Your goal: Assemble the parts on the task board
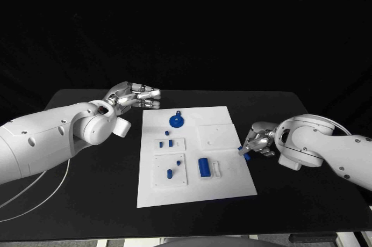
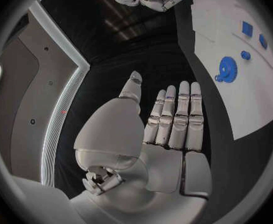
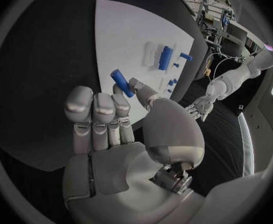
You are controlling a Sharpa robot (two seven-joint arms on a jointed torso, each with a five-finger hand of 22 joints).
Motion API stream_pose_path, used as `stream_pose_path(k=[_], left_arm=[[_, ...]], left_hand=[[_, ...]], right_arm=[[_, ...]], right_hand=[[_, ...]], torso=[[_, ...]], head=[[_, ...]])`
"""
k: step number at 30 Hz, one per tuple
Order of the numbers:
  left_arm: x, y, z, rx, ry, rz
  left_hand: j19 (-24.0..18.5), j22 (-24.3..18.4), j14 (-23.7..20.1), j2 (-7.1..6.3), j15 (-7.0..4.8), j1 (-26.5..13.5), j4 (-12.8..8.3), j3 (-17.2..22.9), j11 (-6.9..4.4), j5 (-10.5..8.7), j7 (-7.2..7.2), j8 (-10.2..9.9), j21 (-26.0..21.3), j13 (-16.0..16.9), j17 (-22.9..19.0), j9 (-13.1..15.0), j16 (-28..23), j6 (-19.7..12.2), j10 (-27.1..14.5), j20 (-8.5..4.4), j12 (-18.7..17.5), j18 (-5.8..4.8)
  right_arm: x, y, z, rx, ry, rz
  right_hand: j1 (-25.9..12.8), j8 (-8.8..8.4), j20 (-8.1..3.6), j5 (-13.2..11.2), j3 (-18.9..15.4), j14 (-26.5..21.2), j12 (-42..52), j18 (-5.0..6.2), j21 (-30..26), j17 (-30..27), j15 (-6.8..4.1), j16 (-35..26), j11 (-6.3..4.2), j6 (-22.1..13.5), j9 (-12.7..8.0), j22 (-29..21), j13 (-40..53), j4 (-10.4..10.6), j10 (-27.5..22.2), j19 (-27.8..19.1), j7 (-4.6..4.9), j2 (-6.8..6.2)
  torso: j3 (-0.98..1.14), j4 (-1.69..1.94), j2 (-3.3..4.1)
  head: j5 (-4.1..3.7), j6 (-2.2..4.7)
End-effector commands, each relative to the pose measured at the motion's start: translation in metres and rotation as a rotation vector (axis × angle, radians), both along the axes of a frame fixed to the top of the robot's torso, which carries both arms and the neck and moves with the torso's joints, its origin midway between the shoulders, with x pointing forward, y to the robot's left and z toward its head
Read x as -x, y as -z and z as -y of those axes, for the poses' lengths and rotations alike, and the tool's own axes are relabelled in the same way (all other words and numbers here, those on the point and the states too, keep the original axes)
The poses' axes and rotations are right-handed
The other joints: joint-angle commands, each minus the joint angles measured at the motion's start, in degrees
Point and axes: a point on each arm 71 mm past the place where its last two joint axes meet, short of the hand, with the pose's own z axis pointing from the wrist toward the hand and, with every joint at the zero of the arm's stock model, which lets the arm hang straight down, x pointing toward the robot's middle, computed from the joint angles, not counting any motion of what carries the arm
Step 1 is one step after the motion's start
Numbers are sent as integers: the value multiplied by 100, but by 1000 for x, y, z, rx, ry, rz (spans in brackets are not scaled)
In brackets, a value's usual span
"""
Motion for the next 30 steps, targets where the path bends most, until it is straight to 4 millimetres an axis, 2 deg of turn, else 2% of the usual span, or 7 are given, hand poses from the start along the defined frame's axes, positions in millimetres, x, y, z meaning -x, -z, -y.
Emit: stream_pose_path(k=[1, 7, 11, 15, 22, 30], left_arm=[[0, -1, 3, 6, 13, 4], [0, -1, 3, 6, 15, 4], [0, -1, 4, 7, 17, 4], [1, -1, 5, 7, 18, 4], [1, -1, 5, 7, 19, 3], [1, -1, 5, 7, 20, 2]], left_hand=[[25, -7, -39, 61, -5, 4, 4, -29, 16, -12, 24, 10, 12, 2, -1, -1, -23, 1, 17, 9, -18, -86], [25, -7, -39, 61, -5, 4, 4, -29, 16, -12, 24, 10, 12, 2, -1, -1, -23, 1, 17, 9, -18, -86], [24, -7, -37, 78, -6, 1, -3, -62, 15, -25, 21, 10, 12, 2, -1, 0, -22, 1, 13, 10, -18, -86], [24, -7, -37, 78, -6, 1, -3, -62, 15, -25, 21, 10, 12, 2, -1, 0, -22, 1, 13, 10, -18, -86], [24, -7, -37, 78, -6, 1, -3, -62, 15, -25, 21, 10, 12, 2, -1, 0, -22, 1, 13, 10, -18, -86], [24, -7, -37, 78, -6, 1, -3, -62, 15, -25, 21, 10, 12, 2, -1, 0, -22, 1, 13, 10, -18, -86]], right_arm=[[2, -3, -8, -53, -1, 1], [7, -5, -28, -88, -36, -14], [11, -1, -40, -85, -66, -21], [16, 5, -52, -77, -97, -30], [21, 18, -66, -47, -142, -37], [22, 21, -74, -23, -167, -16]], right_hand=[[14, 15, -14, 25, -54, -5, 0, -86, -13, -10, -21, -38, -22, 92, 9, 656, -9, 1, 23, -6, -56, 63], [6, 13, -18, 28, -119, -4, -13, -94, -23, -9, -22, -30, -25, 97, 0, 656, -12, 7, 24, -5, -62, 87], [-7, 13, -18, 17, -139, -4, -15, -96, -23, -11, -23, -31, -26, 95, -5, 657, -12, 23, 24, -5, -63, 98], [-23, 14, -20, 26, -165, -4, -24, -97, -31, -14, -24, -31, -33, 111, -7, 656, -18, 43, 30, -5, -72, 107], [-72, 12, -24, -12, -206, -4, -38, -101, -38, -25, -29, -40, -43, 130, -20, 654, -25, 103, 45, -3, -84, 138], [-214, 13, -35, -102, -133, -2, -47, -111, -41, -34, -39, -40, -59, 176, -74, 655, -16, 262, 75, 4, -100, 163]], torso=[[-6, 0, -1], [-8, -1, -1], [-9, 2, -3], [-8, -1, -1], [6, 7, 5], [1, -7, 3]], head=[[1, 6], [0, 4], [9, -10], [8, 6], [29, -5], [34, -2]])
